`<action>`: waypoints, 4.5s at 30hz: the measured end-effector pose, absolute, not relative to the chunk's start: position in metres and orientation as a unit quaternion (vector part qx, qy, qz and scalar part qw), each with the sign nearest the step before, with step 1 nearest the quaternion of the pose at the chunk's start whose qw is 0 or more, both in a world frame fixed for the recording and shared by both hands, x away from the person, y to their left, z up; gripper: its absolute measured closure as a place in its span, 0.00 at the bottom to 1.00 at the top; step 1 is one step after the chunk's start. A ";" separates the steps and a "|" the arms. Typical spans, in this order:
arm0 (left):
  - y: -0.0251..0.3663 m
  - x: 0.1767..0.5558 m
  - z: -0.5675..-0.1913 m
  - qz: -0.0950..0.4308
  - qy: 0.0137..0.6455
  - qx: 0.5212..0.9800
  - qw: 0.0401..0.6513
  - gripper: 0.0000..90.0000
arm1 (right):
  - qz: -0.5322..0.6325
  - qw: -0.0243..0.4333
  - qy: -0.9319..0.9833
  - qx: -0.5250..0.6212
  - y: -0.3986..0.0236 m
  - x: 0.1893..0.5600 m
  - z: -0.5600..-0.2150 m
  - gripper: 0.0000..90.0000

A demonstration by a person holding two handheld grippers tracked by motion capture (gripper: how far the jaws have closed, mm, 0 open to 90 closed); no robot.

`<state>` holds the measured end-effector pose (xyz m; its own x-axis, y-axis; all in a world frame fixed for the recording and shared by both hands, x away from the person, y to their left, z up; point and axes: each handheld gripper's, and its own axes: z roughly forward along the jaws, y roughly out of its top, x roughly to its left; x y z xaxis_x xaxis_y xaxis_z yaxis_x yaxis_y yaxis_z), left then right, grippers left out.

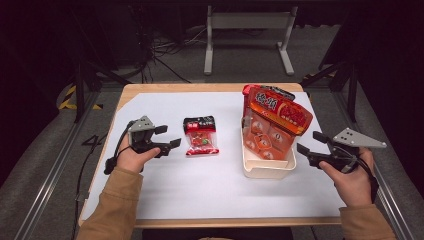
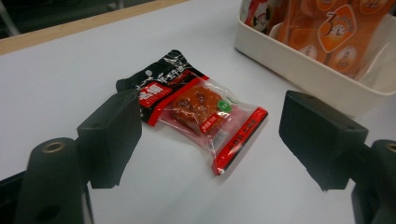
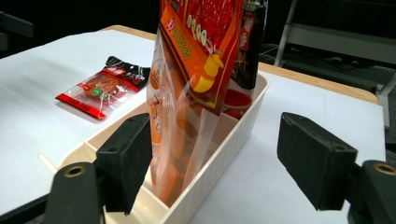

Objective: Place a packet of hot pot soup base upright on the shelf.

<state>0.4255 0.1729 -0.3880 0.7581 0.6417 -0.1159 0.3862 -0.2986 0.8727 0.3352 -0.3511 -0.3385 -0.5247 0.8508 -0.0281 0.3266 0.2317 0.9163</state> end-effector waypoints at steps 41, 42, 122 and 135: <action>0.116 0.447 -0.449 0.129 0.345 0.827 0.425 0.26 | 0.498 0.242 0.759 0.342 -0.308 0.315 -0.336 0.34; 0.115 0.448 -0.449 0.130 0.345 0.828 0.423 0.26 | 0.498 0.241 0.759 0.341 -0.308 0.315 -0.336 0.34; 0.097 0.329 -0.370 0.103 0.202 0.798 0.558 1.00 | 0.554 0.101 0.743 0.362 -0.229 0.360 -0.334 0.36; 0.094 0.330 -0.371 0.092 0.182 0.800 0.565 1.00 | 0.552 0.074 0.732 0.393 -0.226 0.378 -0.338 0.42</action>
